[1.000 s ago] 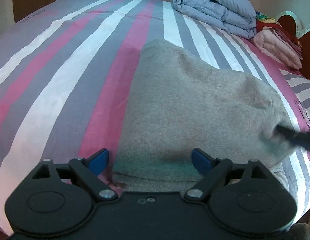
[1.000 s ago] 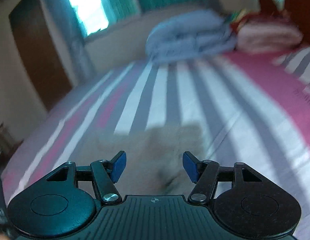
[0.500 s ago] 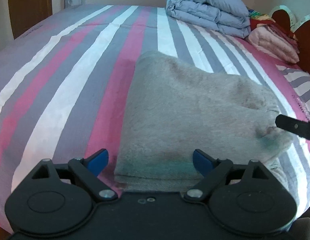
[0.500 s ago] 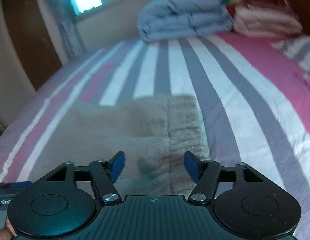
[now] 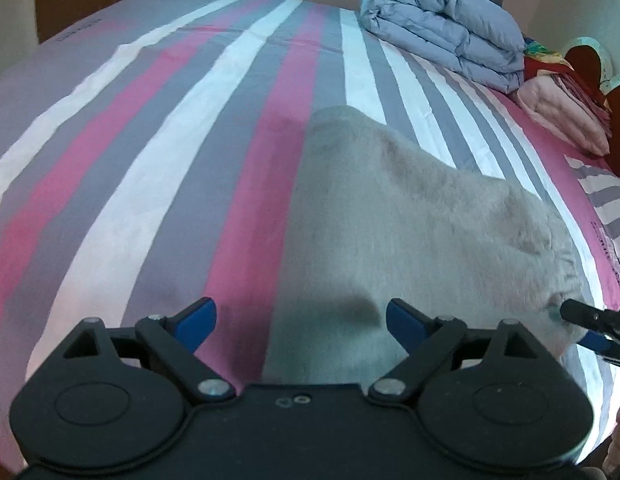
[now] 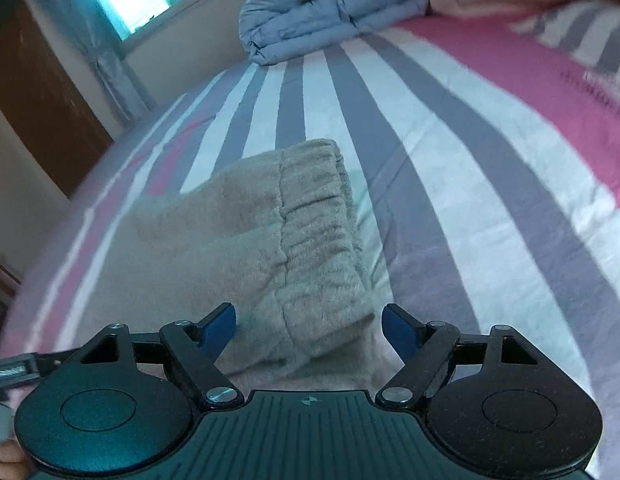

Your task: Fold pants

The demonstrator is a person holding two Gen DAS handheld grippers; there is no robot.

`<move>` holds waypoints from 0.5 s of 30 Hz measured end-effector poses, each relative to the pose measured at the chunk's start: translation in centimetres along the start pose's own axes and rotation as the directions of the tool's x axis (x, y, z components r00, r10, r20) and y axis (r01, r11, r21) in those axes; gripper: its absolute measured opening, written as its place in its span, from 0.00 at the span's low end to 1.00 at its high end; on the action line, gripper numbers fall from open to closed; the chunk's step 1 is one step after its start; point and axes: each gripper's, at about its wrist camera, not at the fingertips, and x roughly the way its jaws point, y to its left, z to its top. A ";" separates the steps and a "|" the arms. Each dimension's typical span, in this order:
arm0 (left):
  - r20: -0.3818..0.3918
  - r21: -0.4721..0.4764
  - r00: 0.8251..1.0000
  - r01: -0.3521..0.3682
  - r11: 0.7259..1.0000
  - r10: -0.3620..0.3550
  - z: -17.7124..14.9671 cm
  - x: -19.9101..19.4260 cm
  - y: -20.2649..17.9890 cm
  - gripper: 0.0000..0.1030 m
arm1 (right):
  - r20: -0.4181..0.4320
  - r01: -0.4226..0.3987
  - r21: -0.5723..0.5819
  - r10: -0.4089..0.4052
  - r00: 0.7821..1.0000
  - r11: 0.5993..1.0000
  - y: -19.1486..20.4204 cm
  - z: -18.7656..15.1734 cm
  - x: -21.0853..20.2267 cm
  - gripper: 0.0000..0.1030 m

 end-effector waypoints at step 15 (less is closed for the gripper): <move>-0.037 -0.116 0.970 0.236 0.965 -0.241 3.2 5.7 2.1 0.22 | -0.128 -0.302 0.366 0.369 0.920 0.880 -6.1 3.9 6.9 0.47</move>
